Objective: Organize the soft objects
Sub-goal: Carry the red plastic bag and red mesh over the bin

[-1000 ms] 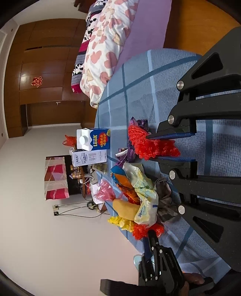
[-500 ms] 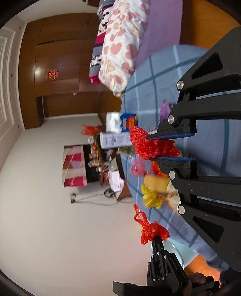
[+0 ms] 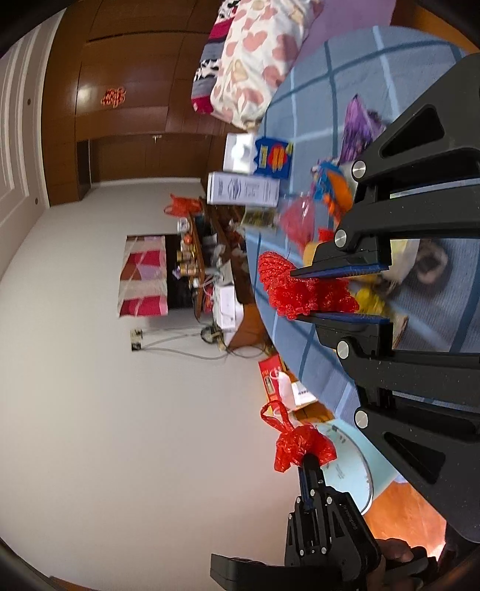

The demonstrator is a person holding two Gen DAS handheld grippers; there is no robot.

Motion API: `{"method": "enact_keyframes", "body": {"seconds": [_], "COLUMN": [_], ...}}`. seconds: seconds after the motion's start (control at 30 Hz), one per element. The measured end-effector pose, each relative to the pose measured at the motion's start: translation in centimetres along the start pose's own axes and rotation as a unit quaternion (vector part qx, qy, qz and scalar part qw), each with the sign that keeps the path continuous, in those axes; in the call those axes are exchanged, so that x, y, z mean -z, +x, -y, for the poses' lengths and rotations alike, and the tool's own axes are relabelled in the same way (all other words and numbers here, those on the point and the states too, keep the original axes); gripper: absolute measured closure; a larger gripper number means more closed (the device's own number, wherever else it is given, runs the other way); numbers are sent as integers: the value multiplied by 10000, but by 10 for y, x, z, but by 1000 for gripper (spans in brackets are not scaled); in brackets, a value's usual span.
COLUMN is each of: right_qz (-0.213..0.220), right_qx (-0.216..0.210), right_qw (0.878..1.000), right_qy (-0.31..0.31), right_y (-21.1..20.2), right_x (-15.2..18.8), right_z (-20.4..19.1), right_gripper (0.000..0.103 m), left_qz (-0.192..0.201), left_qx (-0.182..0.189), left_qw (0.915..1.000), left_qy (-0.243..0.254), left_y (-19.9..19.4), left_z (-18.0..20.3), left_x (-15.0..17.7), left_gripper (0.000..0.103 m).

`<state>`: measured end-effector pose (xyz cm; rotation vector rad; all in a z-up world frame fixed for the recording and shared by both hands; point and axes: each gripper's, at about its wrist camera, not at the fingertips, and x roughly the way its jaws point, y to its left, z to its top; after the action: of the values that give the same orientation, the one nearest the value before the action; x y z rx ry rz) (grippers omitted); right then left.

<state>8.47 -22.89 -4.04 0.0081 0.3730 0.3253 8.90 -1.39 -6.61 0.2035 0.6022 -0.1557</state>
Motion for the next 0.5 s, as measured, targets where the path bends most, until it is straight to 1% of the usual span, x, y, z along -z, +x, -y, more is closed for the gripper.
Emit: {"method": "enact_keyframes", "body": {"seconds": [0.3, 0.5], "right_qz": [-48, -78], "right_qx": [-322, -502], "right_qw": [9992, 9981], "right_qy": [-233, -342], "right_y": [24, 38], "right_x": [-3, -6], "right_z": [-31, -45], "right_gripper": [86, 86], "left_qz": [-37, -70], "left_qx": [-314, -506], "left_qw": [9994, 9984], "left_qy": [-146, -230], "left_y": [-4, -7], "left_z": [-29, -45], "left_x": [10, 17], "left_gripper": [100, 100]}}
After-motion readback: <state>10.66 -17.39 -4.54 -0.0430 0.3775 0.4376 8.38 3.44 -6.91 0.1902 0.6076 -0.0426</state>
